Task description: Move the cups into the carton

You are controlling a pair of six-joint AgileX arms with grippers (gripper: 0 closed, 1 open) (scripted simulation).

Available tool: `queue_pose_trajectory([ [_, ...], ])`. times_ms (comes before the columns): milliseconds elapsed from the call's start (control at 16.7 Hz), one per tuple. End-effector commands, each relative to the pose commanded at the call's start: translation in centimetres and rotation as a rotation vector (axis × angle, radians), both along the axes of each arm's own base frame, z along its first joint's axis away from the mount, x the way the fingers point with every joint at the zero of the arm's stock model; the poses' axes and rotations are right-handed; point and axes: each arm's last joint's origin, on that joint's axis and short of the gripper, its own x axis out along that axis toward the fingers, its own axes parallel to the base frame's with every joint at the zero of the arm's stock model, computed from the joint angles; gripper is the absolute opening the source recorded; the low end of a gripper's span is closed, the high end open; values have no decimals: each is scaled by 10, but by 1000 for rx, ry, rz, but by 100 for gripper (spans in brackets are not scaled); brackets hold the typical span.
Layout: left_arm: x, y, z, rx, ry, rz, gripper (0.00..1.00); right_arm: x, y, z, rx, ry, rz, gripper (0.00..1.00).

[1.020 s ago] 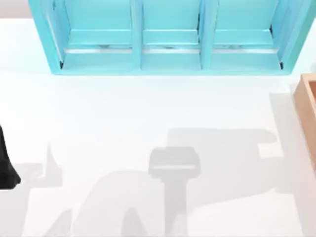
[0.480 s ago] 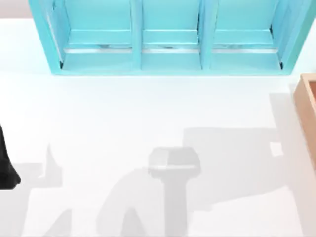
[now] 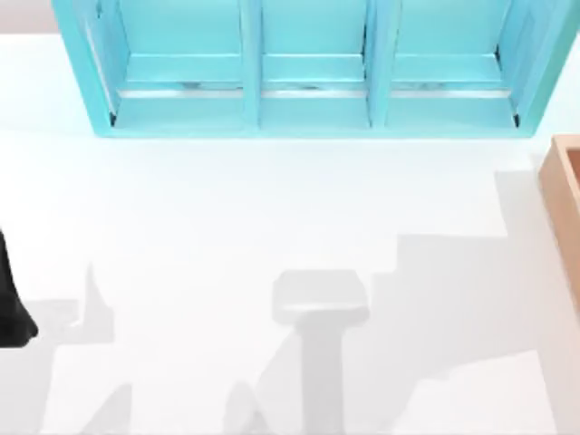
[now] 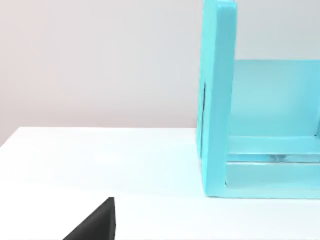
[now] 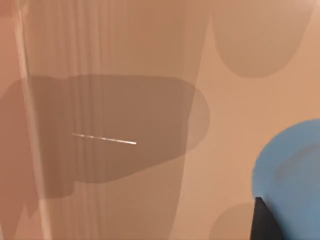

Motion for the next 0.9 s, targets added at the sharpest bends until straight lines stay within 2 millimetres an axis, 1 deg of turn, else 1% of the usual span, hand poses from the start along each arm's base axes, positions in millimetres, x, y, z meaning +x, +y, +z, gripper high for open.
queue_pose_trajectory([
  [120, 0, 0, 0, 0, 0, 0, 100, 0, 0, 0, 0, 0, 0, 0],
  [900, 0, 0, 0, 0, 0, 0, 100, 0, 0, 0, 0, 0, 0, 98],
])
